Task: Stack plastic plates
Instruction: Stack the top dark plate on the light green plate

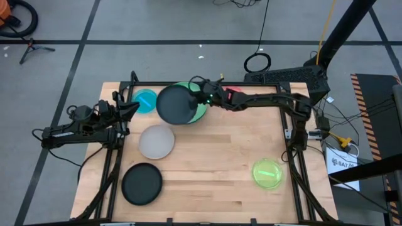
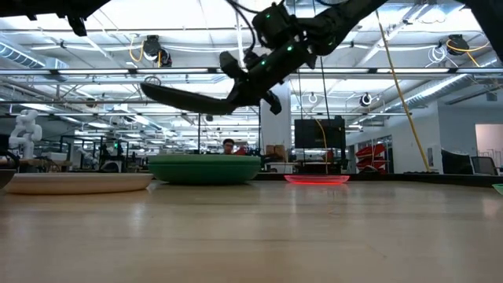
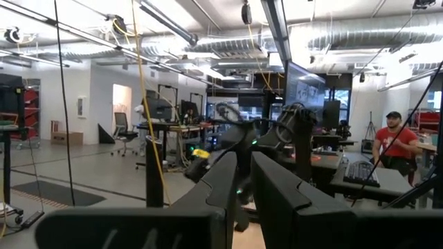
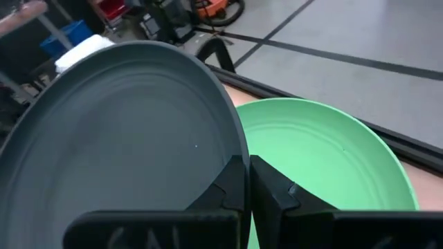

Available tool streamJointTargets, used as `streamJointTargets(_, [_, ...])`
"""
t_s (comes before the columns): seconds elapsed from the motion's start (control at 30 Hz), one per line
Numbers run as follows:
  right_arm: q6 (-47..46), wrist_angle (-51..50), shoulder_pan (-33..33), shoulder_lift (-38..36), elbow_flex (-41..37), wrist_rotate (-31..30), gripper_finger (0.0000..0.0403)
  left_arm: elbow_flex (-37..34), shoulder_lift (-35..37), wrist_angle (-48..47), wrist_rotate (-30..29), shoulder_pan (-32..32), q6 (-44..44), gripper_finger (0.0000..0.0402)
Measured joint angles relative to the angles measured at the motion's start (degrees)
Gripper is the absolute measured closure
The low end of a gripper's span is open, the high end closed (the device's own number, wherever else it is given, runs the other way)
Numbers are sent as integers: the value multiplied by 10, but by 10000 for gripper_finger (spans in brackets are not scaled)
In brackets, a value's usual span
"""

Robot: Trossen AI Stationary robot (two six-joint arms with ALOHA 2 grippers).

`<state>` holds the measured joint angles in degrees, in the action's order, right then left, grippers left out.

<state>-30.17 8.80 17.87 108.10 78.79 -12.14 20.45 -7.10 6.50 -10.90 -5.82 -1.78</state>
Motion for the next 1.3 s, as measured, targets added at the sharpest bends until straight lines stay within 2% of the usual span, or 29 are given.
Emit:
streamJointTargets(0.47, [-27,-50,37,100,110,18,397,0,0,1,0,0,-10,350])
streamJointTargets(0.83, [-54,-96,66,138,112,17,399,0,0,-3,1,0,-24,350])
streamJointTargets(1.03, [-52,-140,69,138,112,-14,399,0,0,-4,1,0,-25,350])
streamJointTargets(1.3, [-51,-141,69,138,112,-15,399,0,0,-4,0,0,-25,350])
